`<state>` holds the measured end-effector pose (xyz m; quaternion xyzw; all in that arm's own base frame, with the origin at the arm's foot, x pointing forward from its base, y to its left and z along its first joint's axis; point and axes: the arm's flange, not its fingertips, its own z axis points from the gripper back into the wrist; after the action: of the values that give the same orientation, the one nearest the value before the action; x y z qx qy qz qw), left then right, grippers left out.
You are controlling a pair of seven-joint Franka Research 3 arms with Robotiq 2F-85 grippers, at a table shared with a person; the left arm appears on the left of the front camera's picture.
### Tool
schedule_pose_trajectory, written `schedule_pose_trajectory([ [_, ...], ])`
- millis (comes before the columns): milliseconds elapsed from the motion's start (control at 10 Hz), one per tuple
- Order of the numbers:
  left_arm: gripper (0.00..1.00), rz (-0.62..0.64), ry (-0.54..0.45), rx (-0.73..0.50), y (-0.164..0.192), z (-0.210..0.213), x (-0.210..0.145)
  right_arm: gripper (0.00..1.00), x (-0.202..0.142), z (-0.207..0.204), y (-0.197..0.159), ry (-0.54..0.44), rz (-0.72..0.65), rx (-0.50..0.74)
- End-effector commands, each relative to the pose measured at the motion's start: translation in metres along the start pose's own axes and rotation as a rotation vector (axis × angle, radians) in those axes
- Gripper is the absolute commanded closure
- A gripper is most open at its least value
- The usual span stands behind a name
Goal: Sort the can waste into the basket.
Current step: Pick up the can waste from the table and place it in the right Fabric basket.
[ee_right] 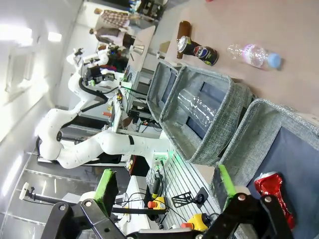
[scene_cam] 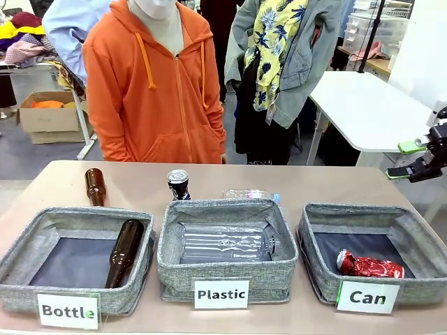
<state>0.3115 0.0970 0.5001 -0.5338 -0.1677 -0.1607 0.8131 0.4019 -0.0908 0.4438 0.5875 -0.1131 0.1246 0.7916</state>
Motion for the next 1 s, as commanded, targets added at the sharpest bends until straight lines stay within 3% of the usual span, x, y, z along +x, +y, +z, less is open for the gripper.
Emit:
schedule_pose_trajectory([
  [0,0.00,-0.266,0.121,0.231,-0.004,-0.038,0.050,0.00,0.000,0.004,0.001,0.014,0.019,0.003],
  [200,0.00,-0.560,0.137,0.358,-0.001,-0.081,0.085,0.00,0.000,0.004,0.001,0.014,0.019,0.003],
  [300,0.00,-0.707,0.087,0.387,0.000,-0.100,0.083,0.00,0.000,0.004,0.001,0.014,0.019,0.003],
  [500,0.00,-0.963,-0.016,0.302,-0.007,-0.115,0.070,0.00,0.000,0.004,0.001,0.014,0.019,0.003],
  [700,0.00,-1.077,-0.142,0.111,-0.010,-0.103,0.058,0.00,0.000,0.004,0.001,0.014,0.019,0.003],
  [800,0.00,-0.934,0.024,0.368,-0.014,-0.115,0.084,0.00,0.000,0.004,0.001,0.014,0.019,0.003],
  [900,0.00,-0.934,0.024,0.368,-0.014,-0.115,0.084,0.00,0.000,0.004,0.001,0.014,0.019,0.003],
])
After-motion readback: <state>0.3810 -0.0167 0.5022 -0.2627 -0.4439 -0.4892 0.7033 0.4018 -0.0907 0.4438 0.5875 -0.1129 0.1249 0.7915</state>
